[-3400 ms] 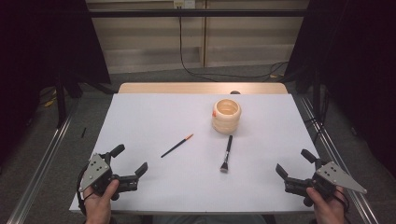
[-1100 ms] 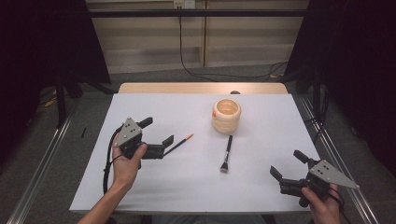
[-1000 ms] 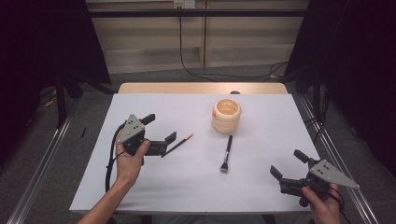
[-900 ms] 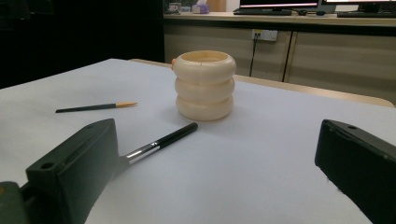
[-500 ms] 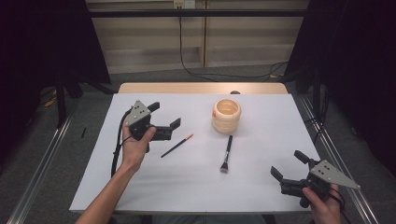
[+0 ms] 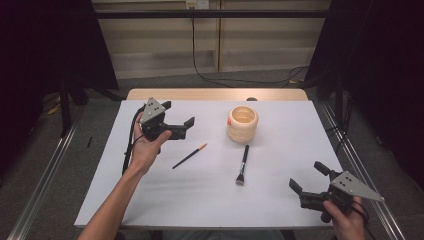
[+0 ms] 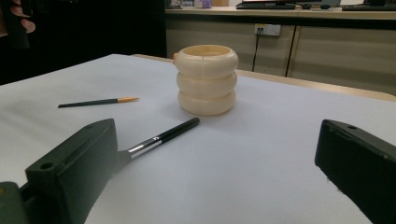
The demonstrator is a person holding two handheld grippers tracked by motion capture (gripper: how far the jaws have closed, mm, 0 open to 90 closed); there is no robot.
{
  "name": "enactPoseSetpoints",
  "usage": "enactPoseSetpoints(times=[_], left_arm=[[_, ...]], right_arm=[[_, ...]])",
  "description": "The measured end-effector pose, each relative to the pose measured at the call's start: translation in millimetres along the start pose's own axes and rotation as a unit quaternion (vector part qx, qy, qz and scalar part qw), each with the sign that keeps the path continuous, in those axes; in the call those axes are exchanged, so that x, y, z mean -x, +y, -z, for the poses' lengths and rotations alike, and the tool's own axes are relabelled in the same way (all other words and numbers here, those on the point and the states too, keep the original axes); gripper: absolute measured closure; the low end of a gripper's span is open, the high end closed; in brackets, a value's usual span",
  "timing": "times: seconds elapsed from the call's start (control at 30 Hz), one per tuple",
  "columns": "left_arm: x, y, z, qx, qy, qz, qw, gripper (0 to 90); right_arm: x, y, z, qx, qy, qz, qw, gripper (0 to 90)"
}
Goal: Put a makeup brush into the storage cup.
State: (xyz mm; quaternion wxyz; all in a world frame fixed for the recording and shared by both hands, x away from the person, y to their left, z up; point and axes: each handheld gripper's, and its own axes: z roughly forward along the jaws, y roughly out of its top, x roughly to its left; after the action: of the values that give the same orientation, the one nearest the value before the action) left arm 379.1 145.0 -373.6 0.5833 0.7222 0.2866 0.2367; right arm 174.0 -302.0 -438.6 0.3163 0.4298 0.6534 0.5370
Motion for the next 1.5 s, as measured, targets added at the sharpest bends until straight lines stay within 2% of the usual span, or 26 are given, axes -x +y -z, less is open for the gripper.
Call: enactPoseSetpoints(times=[0.07,0.27,0.4,0.43,0.5,0.6,0.67,0.73,0.77,0.83,0.87,0.93,0.97,1.0,1.07,1.1,1.23,1.27,1.3,1.33,1.37,1.4,1.47,1.5], left_arm=[[1.3,2.0,-0.4,0.003,0.006,-0.007,1.0000,1.5],[2.1,6.6,-2.5,-0.006,-0.002,-0.001,1.0000,1.6],[-0.1,10.0,-4.1,-0.047,-0.006,-0.007,0.9988,1.3],[-0.8,10.7,-5.0,-0.059,-0.009,-0.003,0.9982,1.3],[-2.3,12.3,-6.8,-0.086,-0.015,0.000,0.9962,1.6],[-3.7,13.2,-10.5,-0.119,-0.007,-0.001,0.9929,1.7],[-6.8,13.1,-13.3,-0.141,-0.018,0.003,0.9898,3.7],[-9.4,11.7,-15.9,-0.160,-0.022,0.005,0.9869,3.7],[-10.2,10.9,-16.5,-0.163,-0.018,0.007,0.9864,3.6],[-11.6,10.0,-17.7,-0.178,-0.022,0.009,0.9837,3.5],[-11.8,9.2,-18.7,-0.188,-0.023,0.013,0.9818,3.1],[-13.1,7.2,-21.8,-0.216,-0.028,0.020,0.9758,3.2],[-14.4,5.4,-23.9,-0.234,-0.039,0.027,0.9711,3.5],[-16.4,3.5,-26.1,-0.253,-0.056,0.035,0.9652,4.6],[-18.8,0.6,-28.6,-0.281,-0.050,0.022,0.9581,4.6],[-19.5,-0.6,-29.9,-0.296,-0.049,0.026,0.9536,5.6],[-22.9,-4.8,-34.4,-0.344,-0.073,0.021,0.9360,8.5],[-22.8,-6.0,-35.5,-0.352,-0.077,0.018,0.9328,10.8],[-22.5,-7.0,-36.6,-0.365,-0.079,0.012,0.9274,11.5],[-21.6,-8.1,-38.1,-0.378,-0.075,0.005,0.9226,11.0],[-20.0,-9.2,-39.2,-0.387,-0.069,0.005,0.9194,10.6],[-19.5,-9.6,-40.8,-0.400,-0.070,-0.002,0.9137,10.5],[-16.7,-10.6,-43.7,-0.415,-0.060,-0.003,0.9080,9.2],[-15.7,-10.9,-45.1,-0.426,-0.056,-0.004,0.9030,8.7]], right_arm=[[0.3,0.0,0.3,0.001,0.000,-0.001,1.0000,0.0],[0.4,-0.1,0.2,0.000,0.001,0.001,1.0000,0.0],[0.0,-0.6,-0.3,-0.005,0.008,0.003,0.9999,0.0],[0.0,-0.6,-0.5,-0.005,0.009,0.004,0.9999,0.0],[0.1,-0.6,-0.7,-0.005,0.009,0.004,0.9999,0.0],[0.1,-0.6,-0.5,-0.005,0.009,0.002,0.9999,0.0],[0.2,-0.7,-0.4,-0.005,0.010,0.001,0.9999,0.0],[0.0,-0.8,-0.6,-0.006,0.011,-0.001,0.9999,0.0],[-0.3,-0.9,-0.7,-0.006,0.011,-0.001,0.9999,0.0],[-0.8,-0.8,-0.5,-0.007,0.013,-0.001,0.9999,0.0],[-0.9,-0.8,-0.5,-0.006,0.014,-0.001,0.9999,0.0],[-1.0,-0.9,-0.4,-0.006,0.014,0.000,0.9999,0.0],[-1.1,-0.8,-0.3,-0.005,0.014,-0.001,0.9999,0.0],[-1.1,-0.8,-0.2,-0.005,0.014,0.000,0.9999,0.0],[-1.3,-0.8,-0.1,-0.003,0.013,-0.003,0.9999,0.0],[-1.3,-0.8,-0.1,-0.003,0.013,-0.004,0.9999,0.0],[-1.2,-1.1,-0.9,-0.004,0.013,-0.004,0.9999,0.0],[-1.1,-1.1,-1.1,-0.005,0.014,-0.006,0.9999,0.0],[-1.4,-1.1,-1.3,-0.005,0.013,-0.007,0.9999,0.0],[-1.5,-1.2,-1.3,-0.005,0.014,-0.006,0.9999,0.0],[-1.6,-1.2,-1.3,-0.005,0.014,-0.006,0.9999,0.0],[-1.7,-1.1,-1.3,-0.005,0.014,-0.006,0.9999,0.0],[-1.9,-1.0,-1.3,-0.005,0.014,-0.006,0.9999,0.0],[-1.9,-1.0,-1.4,-0.005,0.014,-0.005,0.9999,0.0]])
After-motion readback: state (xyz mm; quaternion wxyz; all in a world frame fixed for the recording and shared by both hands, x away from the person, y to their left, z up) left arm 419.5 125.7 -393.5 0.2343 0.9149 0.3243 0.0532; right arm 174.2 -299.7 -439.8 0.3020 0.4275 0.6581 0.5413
